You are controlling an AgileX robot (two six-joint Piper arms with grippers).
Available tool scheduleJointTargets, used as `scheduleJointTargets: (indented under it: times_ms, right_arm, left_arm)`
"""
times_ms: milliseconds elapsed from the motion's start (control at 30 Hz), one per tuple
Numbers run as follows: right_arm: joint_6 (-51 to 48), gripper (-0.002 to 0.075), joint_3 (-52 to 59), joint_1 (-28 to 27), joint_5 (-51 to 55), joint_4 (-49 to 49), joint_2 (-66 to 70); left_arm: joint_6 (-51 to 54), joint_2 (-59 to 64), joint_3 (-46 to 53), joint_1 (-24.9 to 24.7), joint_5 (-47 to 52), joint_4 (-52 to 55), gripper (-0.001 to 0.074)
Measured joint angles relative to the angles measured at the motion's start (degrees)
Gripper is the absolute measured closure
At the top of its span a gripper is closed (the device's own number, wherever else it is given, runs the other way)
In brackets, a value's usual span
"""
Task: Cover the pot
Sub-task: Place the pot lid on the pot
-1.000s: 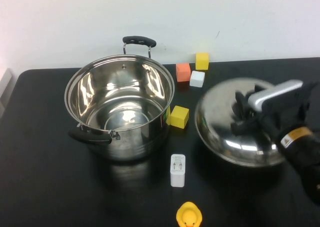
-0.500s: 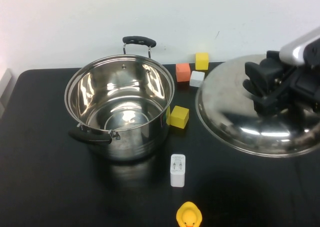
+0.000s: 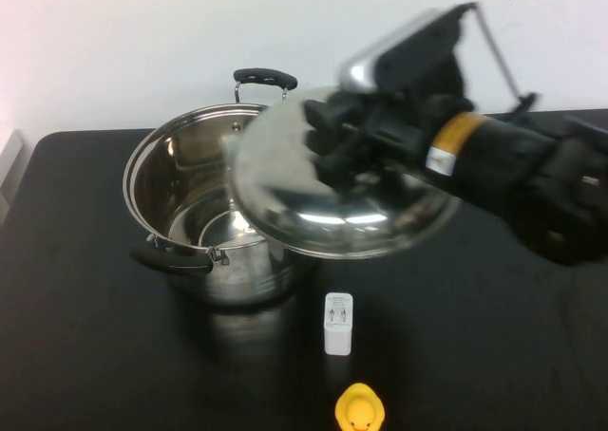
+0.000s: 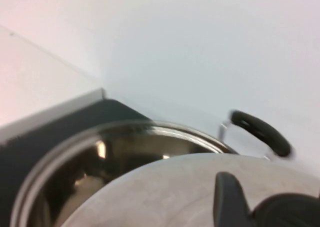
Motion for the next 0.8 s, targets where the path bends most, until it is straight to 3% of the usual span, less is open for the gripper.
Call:
scheduleJointTargets:
  times_ms: [400,800]
  right_arm:
    - [-7.5,0.0393,-24.6,6.4,3.3,8.8,17.0]
    - [-10.6,0.0393,-30.8,6.9,2.8,12.7,27.6]
  left_arm:
    - [0.0,0.0,0.0,0.0,0.0,0.0,0.0737]
    - [0.0,0.0,0.0,0.0,0.0,0.0,0.0737]
